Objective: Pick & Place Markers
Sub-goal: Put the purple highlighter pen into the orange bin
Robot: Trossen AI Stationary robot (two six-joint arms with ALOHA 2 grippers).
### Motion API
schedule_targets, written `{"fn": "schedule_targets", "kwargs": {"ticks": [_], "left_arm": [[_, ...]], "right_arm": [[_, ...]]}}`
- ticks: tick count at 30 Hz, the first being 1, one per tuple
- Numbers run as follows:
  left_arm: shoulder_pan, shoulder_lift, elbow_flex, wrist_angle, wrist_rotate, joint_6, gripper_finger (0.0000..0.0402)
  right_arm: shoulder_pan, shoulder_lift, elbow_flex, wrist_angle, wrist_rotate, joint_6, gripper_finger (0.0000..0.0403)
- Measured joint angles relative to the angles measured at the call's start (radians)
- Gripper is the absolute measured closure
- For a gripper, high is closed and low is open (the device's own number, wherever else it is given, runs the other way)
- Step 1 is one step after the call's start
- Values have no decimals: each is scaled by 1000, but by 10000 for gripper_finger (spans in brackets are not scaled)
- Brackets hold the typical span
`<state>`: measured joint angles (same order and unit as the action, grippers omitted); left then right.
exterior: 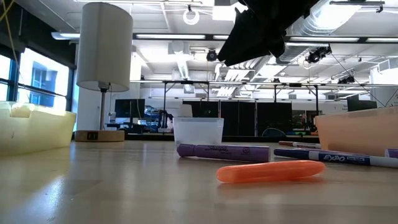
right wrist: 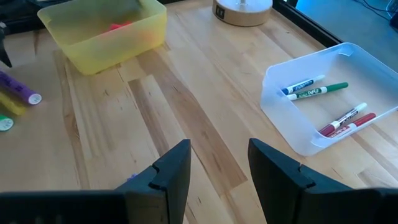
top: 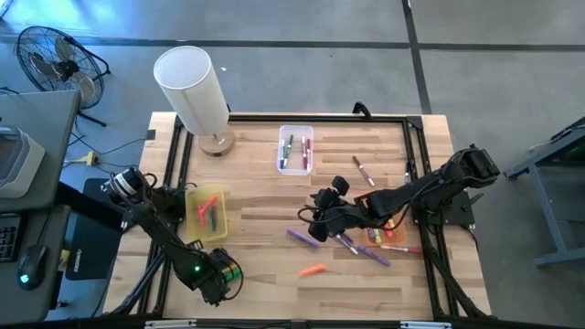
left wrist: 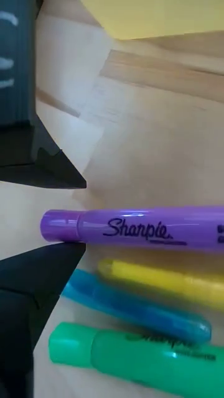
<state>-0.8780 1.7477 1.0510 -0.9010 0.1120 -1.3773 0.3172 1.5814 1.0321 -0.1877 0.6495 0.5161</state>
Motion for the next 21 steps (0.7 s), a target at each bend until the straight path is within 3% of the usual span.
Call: {"fn": "schedule_targets", "kwargs": {"ticks": [21], "left_arm": [[-2, -2, -30, 13, -115, 3, 257]], "right_arm": [[0, -1, 0, 13, 1, 0, 253]]}}
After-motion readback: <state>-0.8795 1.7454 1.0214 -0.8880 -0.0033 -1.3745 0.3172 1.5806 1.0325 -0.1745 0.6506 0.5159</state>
